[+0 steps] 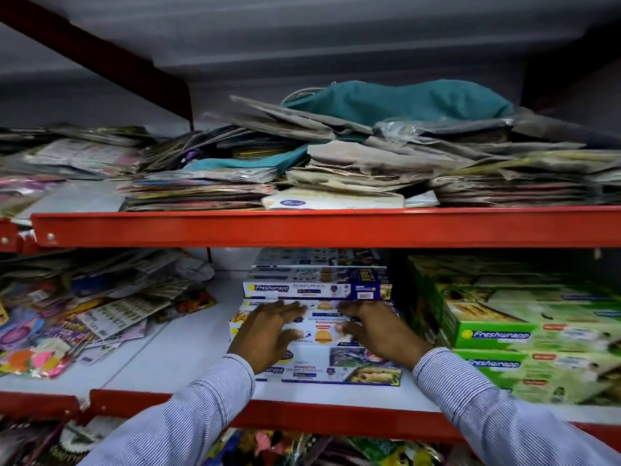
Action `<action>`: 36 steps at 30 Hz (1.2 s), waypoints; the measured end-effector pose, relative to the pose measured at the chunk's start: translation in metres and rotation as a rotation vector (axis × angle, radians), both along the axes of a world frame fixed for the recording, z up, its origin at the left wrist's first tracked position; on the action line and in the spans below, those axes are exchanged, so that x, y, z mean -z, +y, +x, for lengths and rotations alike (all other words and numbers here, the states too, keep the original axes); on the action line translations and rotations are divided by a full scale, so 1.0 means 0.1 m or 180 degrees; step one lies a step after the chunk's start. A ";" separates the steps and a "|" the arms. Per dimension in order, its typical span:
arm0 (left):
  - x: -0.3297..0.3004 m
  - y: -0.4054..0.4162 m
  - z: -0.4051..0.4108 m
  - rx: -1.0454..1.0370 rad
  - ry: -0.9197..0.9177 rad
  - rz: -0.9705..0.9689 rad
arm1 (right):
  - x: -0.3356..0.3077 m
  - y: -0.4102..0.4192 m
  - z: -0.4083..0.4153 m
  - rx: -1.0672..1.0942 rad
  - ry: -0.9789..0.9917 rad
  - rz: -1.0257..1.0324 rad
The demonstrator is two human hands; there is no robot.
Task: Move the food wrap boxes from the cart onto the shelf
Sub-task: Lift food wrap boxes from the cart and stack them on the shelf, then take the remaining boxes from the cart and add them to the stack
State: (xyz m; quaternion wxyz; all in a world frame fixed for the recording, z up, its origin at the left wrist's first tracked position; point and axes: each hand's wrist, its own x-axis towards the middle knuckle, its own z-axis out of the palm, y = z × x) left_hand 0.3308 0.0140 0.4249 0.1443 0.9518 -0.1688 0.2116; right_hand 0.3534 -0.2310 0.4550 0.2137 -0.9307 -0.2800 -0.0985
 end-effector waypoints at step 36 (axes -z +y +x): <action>1.93 -0.09 -2.48 -0.0799 0.0400 0.0540 | 2.10 0.06 -2.14 0.0605 -0.0700 -0.0479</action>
